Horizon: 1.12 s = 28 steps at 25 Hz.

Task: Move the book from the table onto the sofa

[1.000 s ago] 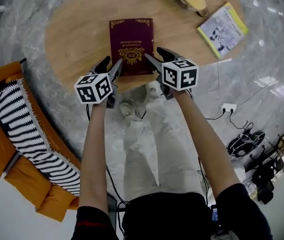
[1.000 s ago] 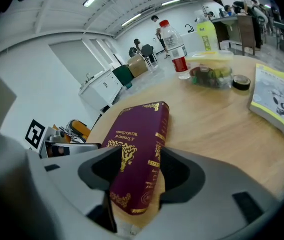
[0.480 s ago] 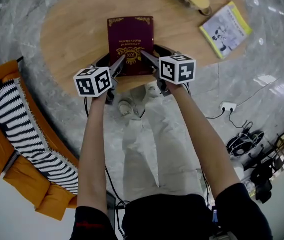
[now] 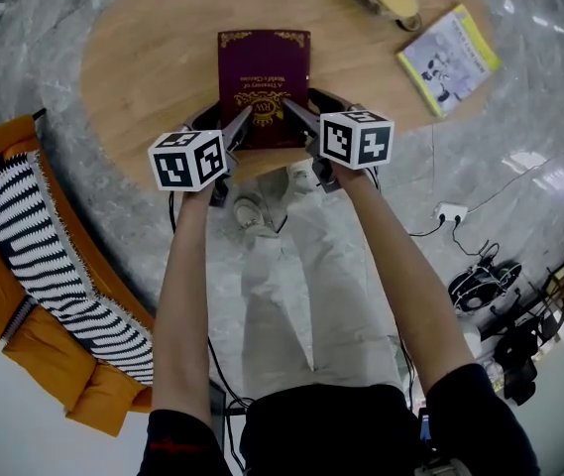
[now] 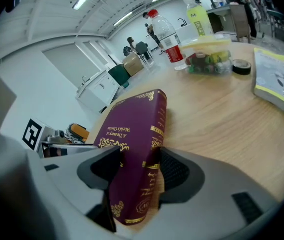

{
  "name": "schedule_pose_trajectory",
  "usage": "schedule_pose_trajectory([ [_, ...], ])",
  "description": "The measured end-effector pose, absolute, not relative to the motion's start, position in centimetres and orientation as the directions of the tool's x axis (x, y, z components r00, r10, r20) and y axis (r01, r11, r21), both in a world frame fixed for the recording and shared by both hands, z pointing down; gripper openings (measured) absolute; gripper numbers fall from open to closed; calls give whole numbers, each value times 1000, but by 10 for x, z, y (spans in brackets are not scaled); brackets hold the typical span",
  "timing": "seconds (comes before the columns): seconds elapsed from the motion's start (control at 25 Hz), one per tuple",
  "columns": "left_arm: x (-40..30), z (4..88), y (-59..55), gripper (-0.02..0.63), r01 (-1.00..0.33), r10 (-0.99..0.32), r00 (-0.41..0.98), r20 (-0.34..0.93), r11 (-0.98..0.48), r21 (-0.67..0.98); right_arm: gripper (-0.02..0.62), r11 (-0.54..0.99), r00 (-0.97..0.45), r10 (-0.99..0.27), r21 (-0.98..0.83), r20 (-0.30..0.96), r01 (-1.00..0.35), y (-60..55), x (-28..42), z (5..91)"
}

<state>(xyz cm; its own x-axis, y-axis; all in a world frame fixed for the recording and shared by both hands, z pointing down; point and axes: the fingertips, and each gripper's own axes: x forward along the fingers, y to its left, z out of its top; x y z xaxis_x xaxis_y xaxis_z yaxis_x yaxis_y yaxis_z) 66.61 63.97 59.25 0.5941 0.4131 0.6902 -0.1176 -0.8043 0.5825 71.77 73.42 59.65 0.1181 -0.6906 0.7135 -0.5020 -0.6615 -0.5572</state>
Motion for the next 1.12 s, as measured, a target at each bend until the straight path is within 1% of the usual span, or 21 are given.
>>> schedule_pose_trajectory([
  [0.28,658,562,643,250,-78,410,612,676,-820,567,259,-652,138,-701,-550,700,-522,738,709,564],
  [0.56,637,519,652,250,-71,388,631,671,-833,548,259,-634,142,-712,-543,688,-551,744,689,522],
  [1.12,596,373,630,249,-87,243,757,606,-882,463,258,-490,129,-775,-460,618,-741,712,661,372],
])
